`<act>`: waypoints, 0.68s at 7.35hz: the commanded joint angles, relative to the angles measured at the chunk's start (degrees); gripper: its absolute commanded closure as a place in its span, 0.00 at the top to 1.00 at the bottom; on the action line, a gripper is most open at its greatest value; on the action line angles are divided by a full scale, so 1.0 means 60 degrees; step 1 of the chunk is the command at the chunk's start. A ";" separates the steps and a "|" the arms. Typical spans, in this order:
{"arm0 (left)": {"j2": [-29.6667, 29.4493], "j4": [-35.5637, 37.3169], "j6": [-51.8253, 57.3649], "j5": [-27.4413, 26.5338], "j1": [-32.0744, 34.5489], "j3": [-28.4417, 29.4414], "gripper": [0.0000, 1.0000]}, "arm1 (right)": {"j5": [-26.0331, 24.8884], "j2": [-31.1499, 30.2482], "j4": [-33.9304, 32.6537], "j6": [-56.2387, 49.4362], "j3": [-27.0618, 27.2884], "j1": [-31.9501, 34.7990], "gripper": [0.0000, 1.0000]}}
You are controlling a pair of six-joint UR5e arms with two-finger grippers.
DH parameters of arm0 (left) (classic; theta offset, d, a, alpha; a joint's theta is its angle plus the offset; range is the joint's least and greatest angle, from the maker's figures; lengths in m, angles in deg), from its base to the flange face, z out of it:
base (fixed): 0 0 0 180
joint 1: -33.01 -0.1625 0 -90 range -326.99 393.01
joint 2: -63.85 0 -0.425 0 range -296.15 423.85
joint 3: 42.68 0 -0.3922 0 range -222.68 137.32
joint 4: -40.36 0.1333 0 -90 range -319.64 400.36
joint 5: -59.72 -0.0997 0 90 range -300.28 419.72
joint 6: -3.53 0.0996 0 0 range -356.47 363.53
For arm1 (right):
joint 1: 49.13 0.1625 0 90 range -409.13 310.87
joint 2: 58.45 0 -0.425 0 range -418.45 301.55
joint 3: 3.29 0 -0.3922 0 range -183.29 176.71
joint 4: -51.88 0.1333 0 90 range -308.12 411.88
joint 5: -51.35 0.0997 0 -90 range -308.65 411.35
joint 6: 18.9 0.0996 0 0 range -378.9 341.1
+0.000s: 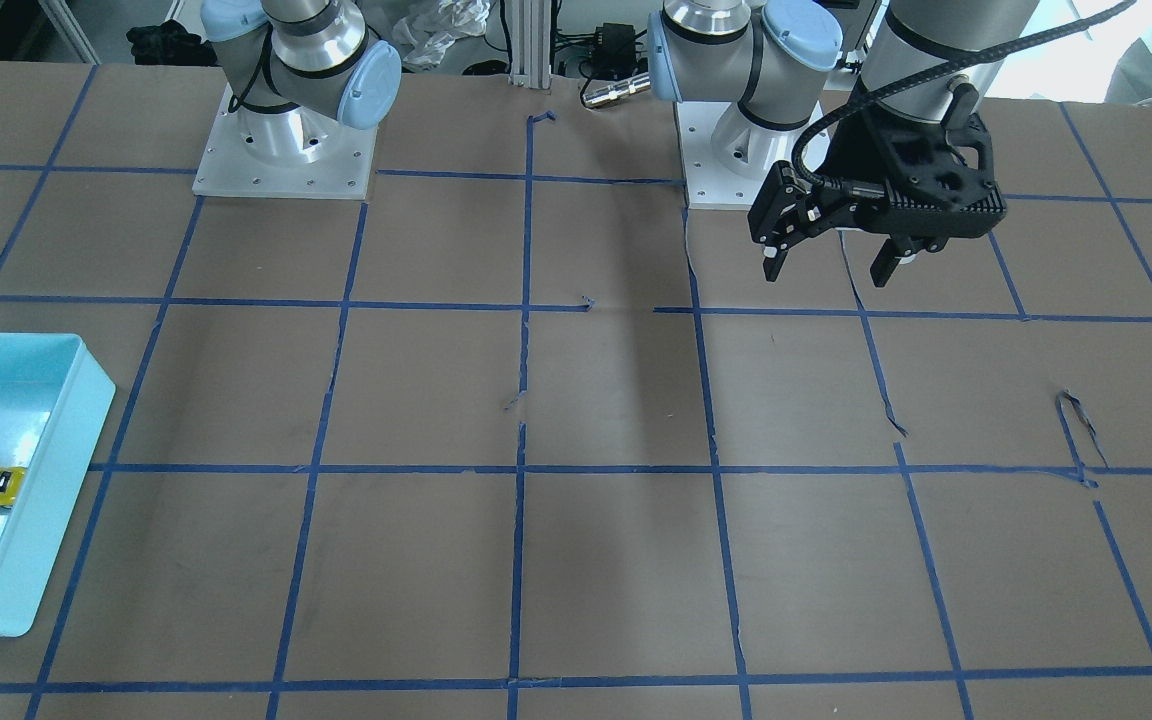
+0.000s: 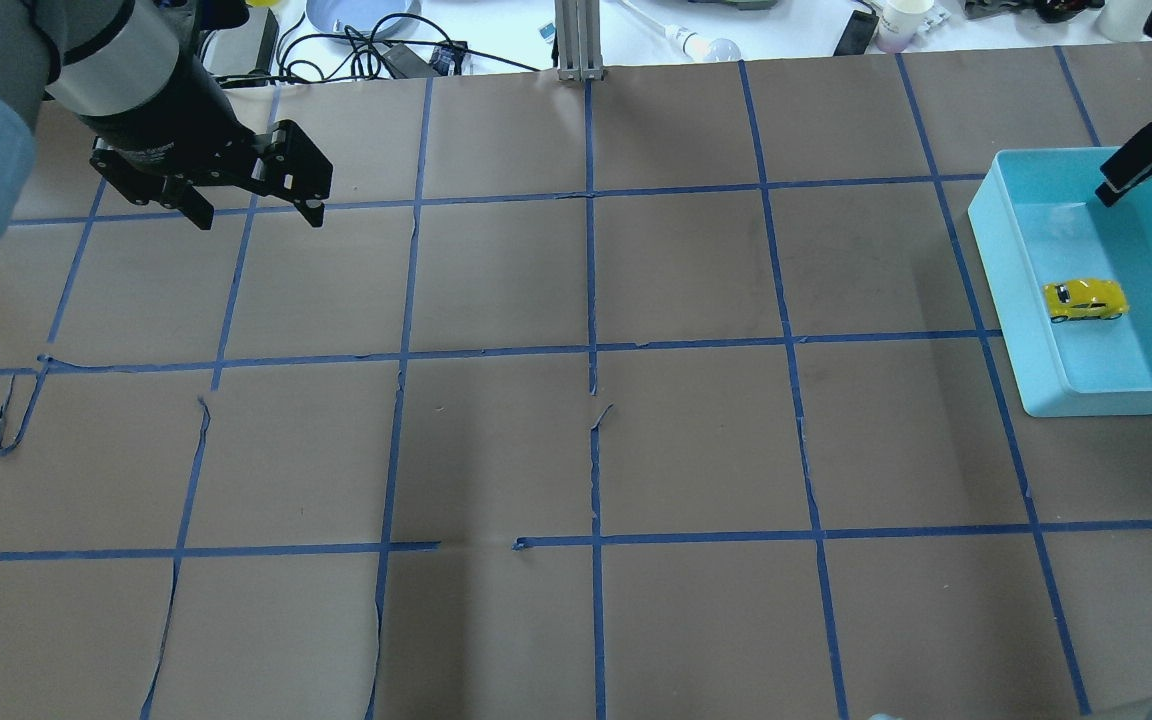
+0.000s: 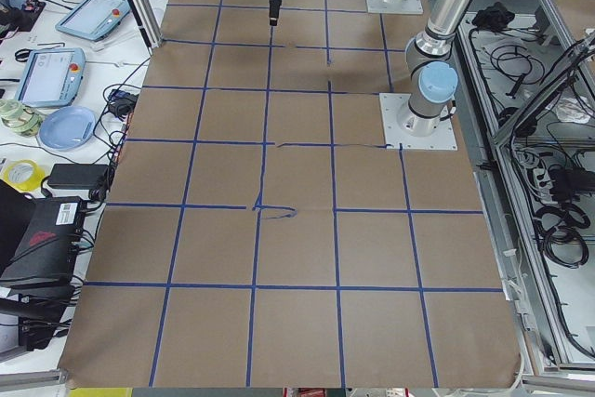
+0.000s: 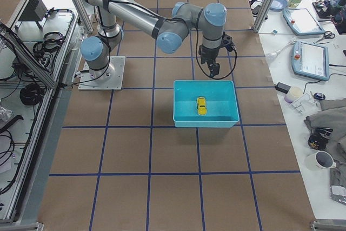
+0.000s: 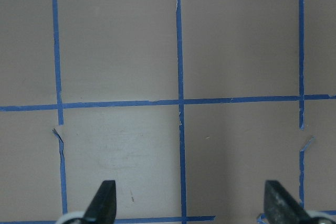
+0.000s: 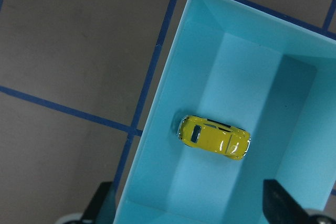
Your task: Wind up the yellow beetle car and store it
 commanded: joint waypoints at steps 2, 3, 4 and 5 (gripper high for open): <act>0.0005 0.0000 0.0000 0.0025 0.0027 0.0000 1.00 | 0.0132 -0.0311 0.0187 0.3714 0.0020 0.0607 1.00; 0.0005 0.0000 0.0000 -0.0004 0.0013 0.0000 1.00 | -0.0028 -0.0471 0.0434 0.4812 0.0034 0.1043 1.00; 0.0005 0.0000 0.0000 -0.0004 0.0013 0.0000 1.00 | -0.0247 -0.0560 0.0480 0.6534 0.0034 0.1613 1.00; 0.0005 0.0000 0.0000 -0.0004 0.0013 0.0000 1.00 | -0.0568 -0.0604 0.0480 0.7218 0.0049 0.2272 1.00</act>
